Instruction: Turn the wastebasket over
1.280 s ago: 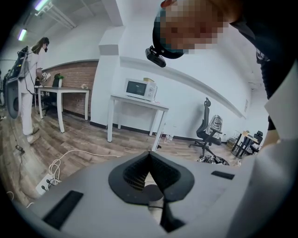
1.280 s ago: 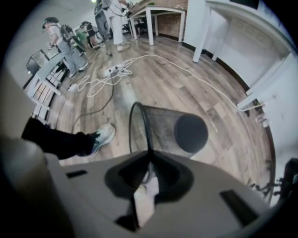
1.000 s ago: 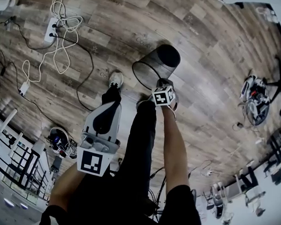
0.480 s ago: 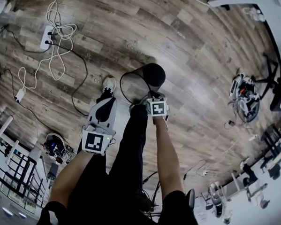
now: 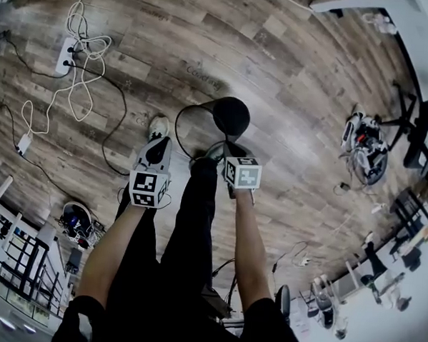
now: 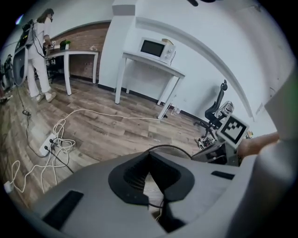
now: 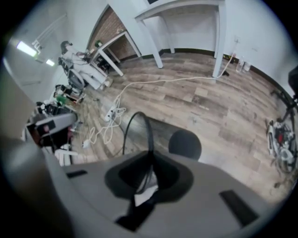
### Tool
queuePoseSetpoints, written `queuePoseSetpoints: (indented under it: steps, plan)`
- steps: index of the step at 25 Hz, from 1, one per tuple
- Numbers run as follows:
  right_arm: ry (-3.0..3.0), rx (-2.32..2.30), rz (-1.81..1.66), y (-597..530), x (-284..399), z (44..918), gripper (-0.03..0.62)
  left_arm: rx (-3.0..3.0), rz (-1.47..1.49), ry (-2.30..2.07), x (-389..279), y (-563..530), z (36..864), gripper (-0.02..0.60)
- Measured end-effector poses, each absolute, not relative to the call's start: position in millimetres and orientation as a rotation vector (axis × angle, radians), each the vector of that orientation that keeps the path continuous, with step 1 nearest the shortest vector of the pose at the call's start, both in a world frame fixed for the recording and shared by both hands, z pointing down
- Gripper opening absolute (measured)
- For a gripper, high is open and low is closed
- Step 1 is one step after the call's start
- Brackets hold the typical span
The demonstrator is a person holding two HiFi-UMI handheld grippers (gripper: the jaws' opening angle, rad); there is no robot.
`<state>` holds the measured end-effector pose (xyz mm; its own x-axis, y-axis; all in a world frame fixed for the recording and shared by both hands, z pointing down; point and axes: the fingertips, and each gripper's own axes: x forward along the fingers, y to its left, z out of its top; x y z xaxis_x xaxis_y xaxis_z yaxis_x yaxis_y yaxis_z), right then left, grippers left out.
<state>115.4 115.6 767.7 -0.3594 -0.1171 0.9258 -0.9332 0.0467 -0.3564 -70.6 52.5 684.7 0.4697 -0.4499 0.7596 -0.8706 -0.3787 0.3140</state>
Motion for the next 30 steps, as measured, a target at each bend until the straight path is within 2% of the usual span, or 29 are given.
queuePoseSetpoints:
  steps: [8,14,22,26,27,29,30]
  plan:
    - [-1.677,1.093,1.373,100.8,111.7,713.5,0.055,1.922,0.844,-1.013,-74.2,72.6,729.5,0.035]
    - [-1.733,1.117,1.379,93.5,107.6,684.0,0.055,1.836,0.846,-0.939,-74.4,88.7,756.3,0.166]
    - [-1.79,1.092,1.375,95.2,102.4,660.6,0.054,1.753,0.896,-0.935,-83.2,95.4,782.5,0.206]
    - [-1.812,1.082,1.385,95.2,100.2,650.4,0.054,1.714,0.885,-0.897,-79.5,100.0,793.8,0.206]
    - [-1.811,1.083,1.387,95.7,99.8,650.5,0.054,1.714,0.886,-0.886,-78.7,101.1,796.3,0.188]
    - [-1.803,1.085,1.391,99.5,101.3,654.4,0.054,1.711,0.889,-0.879,-77.4,103.5,799.7,0.113]
    - [-1.794,1.086,1.393,102.6,103.8,657.8,0.054,1.705,0.889,-0.882,-76.4,104.8,800.8,0.107]
